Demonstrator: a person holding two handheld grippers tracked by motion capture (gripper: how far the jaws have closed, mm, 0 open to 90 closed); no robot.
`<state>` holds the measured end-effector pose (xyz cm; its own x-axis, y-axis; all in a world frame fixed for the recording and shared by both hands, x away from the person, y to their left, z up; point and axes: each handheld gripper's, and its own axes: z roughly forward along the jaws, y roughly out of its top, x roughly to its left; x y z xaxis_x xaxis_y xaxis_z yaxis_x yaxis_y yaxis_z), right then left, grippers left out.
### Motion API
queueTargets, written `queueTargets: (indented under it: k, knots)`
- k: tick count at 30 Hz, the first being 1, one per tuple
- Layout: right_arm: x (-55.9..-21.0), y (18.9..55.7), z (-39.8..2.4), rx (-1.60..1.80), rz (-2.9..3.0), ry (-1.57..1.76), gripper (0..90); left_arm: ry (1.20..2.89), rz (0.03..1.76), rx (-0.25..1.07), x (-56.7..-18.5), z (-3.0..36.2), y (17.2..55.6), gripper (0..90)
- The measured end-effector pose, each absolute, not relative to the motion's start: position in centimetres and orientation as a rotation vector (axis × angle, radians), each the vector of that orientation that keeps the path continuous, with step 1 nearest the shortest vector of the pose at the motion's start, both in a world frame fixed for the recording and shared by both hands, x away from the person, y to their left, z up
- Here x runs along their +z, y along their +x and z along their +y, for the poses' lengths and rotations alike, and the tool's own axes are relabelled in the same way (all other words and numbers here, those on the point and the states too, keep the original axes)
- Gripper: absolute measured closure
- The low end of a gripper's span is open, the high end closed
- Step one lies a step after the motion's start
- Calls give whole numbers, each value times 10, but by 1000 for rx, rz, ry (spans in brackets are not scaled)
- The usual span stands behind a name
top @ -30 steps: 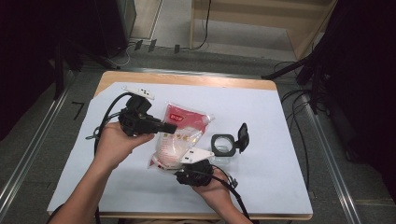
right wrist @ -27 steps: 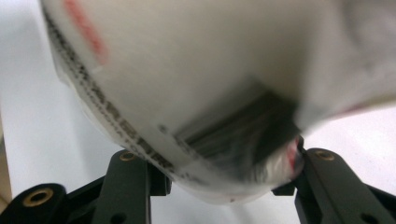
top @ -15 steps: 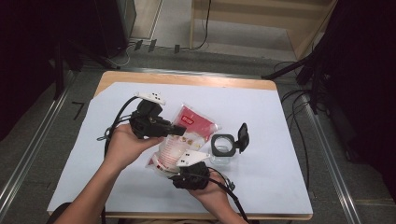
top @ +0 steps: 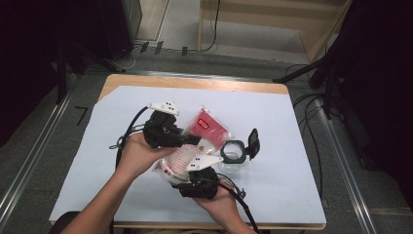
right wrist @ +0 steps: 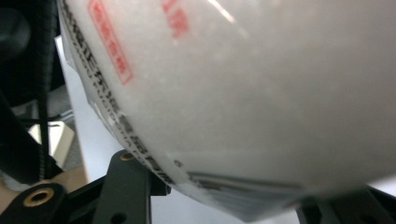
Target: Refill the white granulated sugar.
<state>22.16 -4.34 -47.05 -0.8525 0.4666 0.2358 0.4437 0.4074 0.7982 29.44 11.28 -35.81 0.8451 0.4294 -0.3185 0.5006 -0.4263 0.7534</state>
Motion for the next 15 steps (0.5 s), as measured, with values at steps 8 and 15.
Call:
queueTargets:
  k: [8, 15]
  knots:
    - [-468, 215, -38, 1459, 2614, 799, 548, 2099, 765, -151, -359, 105, 296, 836]
    - [-468, 216, -33, 1457, 2631, 834, 533, 2164, 821, -167, -356, 96, 301, 831]
